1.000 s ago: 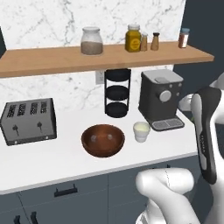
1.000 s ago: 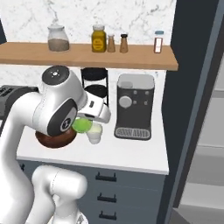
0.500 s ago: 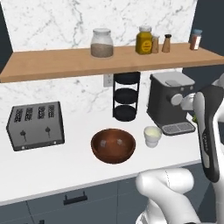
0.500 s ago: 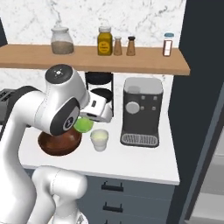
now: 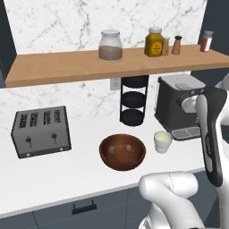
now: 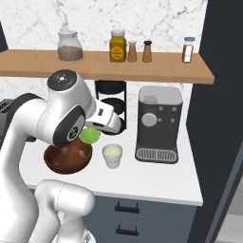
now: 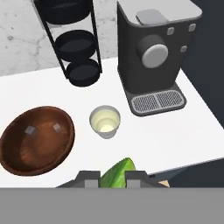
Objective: Grab a lemon wedge from the fridge and one ice cube from the ice bowl, and put them in the glass of lemonade.
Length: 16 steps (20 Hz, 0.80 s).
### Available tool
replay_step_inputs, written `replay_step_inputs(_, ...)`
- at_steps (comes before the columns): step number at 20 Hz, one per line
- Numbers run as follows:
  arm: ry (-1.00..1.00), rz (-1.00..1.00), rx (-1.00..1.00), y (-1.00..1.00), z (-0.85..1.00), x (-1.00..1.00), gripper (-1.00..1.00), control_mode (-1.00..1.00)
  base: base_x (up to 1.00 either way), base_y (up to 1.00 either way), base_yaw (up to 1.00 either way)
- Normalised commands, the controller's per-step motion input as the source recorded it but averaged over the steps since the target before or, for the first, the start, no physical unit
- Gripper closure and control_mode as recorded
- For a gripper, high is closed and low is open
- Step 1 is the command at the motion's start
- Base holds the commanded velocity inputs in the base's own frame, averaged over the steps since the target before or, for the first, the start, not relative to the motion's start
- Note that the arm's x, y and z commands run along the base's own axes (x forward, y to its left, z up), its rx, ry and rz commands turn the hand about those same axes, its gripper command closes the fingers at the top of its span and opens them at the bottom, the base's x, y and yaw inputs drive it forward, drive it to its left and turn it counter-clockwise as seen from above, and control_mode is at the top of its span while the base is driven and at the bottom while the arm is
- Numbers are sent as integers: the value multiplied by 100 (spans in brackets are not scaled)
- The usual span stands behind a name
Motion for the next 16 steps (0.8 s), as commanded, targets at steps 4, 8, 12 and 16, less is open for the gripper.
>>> replay_step_inputs(4, 11, 0, 0, 4, -3, 31, 100, -100, 0, 0, 0)
replay_step_inputs(8, 10, 0, 0, 30, -31, 53, 100, -100, 0, 0, 0)
replay_step_inputs(12, 6, 1, 0, 37, -48, 60, 100, -100, 0, 0, 0)
replay_step_inputs(16, 0, 0, 0, 19, -91, 66, 100, -100, 0, 0, 0)
